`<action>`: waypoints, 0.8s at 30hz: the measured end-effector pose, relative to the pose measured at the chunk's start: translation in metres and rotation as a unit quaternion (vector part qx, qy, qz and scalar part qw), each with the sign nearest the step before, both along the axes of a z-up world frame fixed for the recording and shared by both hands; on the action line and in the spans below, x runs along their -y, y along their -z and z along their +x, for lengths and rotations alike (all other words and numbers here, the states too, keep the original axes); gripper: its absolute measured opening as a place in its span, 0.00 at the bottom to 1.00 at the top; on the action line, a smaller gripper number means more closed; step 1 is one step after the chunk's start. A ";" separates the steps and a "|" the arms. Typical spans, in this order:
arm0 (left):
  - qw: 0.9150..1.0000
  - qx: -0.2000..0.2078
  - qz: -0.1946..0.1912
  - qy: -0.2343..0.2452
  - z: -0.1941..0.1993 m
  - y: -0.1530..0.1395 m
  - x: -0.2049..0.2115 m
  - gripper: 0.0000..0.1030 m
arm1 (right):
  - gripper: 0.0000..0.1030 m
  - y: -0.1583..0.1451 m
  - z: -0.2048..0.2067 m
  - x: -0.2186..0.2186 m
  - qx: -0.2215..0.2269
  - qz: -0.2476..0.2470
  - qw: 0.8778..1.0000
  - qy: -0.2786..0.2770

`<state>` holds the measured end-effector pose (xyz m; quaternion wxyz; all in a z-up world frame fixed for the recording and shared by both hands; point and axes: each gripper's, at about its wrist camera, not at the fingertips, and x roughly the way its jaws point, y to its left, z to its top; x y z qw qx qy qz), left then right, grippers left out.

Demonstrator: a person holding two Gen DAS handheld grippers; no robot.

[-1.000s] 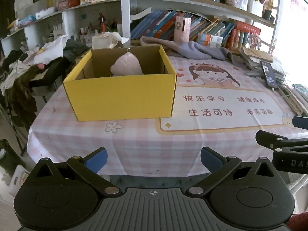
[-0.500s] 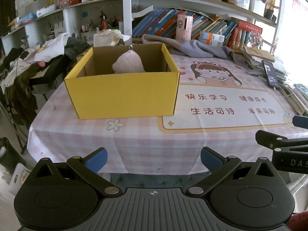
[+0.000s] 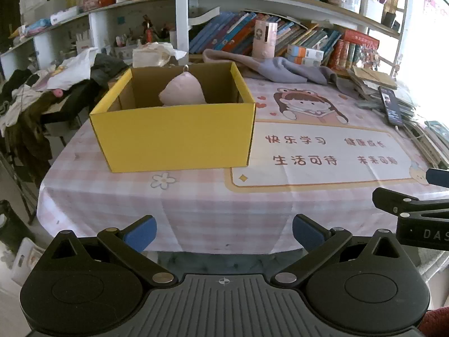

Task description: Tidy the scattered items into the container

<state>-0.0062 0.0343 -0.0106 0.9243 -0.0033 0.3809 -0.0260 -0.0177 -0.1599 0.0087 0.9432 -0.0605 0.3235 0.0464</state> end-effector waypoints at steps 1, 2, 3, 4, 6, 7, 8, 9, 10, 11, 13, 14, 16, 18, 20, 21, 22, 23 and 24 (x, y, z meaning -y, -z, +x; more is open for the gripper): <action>1.000 0.000 0.000 0.001 0.000 0.000 0.000 1.00 | 0.98 0.000 -0.001 0.001 0.000 0.001 1.000 0.001; 1.000 -0.001 0.001 0.001 -0.001 0.000 0.001 1.00 | 0.98 0.000 -0.002 0.002 0.000 0.001 1.000 0.001; 1.000 -0.001 0.001 0.001 -0.001 0.000 0.002 1.00 | 0.98 0.000 -0.002 0.003 0.000 0.002 1.000 0.002; 1.000 -0.001 0.002 0.002 -0.001 0.000 0.003 1.00 | 0.98 0.001 -0.003 0.004 0.000 0.002 1.000 0.003; 1.000 -0.001 0.002 0.003 -0.002 0.000 0.005 1.00 | 0.98 0.001 -0.004 0.005 -0.001 0.003 1.000 0.003; 1.000 -0.002 0.002 0.004 -0.002 -0.001 0.004 1.00 | 0.98 0.001 -0.005 0.006 -0.001 0.003 1.000 0.003; 1.000 -0.002 0.003 0.004 -0.002 0.000 0.005 1.00 | 0.98 0.001 -0.005 0.006 -0.001 0.003 1.000 0.003; 1.000 -0.003 0.003 0.004 -0.002 0.000 0.006 1.00 | 0.98 0.001 -0.005 0.006 -0.001 0.003 1.000 0.003; 1.000 -0.003 0.003 0.004 -0.003 0.000 0.006 1.00 | 0.98 0.001 -0.005 0.006 -0.001 0.004 1.000 0.003; 1.000 -0.003 0.003 0.004 -0.003 0.000 0.006 1.00 | 0.98 0.001 -0.006 0.006 -0.002 0.004 1.000 0.004; 1.000 -0.004 0.003 0.004 -0.003 0.000 0.007 1.00 | 0.98 0.002 -0.006 0.008 -0.002 0.005 1.000 0.005; 1.000 -0.005 0.004 0.005 -0.003 0.000 0.008 1.00 | 0.98 0.002 -0.006 0.009 -0.003 0.005 1.000 0.005; 1.000 -0.006 0.004 0.005 -0.002 0.000 0.008 1.00 | 0.98 0.002 -0.007 0.010 -0.003 0.006 1.000 0.005; 1.000 -0.006 0.004 0.006 -0.003 0.000 0.009 1.00 | 0.98 0.002 -0.007 0.011 -0.003 0.006 1.000 0.005; 1.000 -0.007 0.004 0.007 -0.002 0.000 0.010 1.00 | 0.98 0.002 -0.007 0.011 -0.003 0.006 1.000 0.005; 1.000 -0.007 0.005 0.007 -0.002 0.000 0.011 1.00 | 0.98 0.002 -0.007 0.011 -0.003 0.006 1.000 0.005; 1.000 -0.008 0.005 0.007 -0.002 0.000 0.011 1.00 | 0.98 0.002 -0.007 0.012 -0.004 0.006 1.000 0.005; 1.000 -0.008 0.004 0.008 -0.002 0.000 0.011 1.00 | 0.98 0.002 -0.007 0.013 -0.004 0.007 1.000 0.006; 1.000 -0.008 0.004 0.009 -0.002 0.001 0.012 1.00 | 0.98 0.002 -0.007 0.013 -0.004 0.007 1.000 0.006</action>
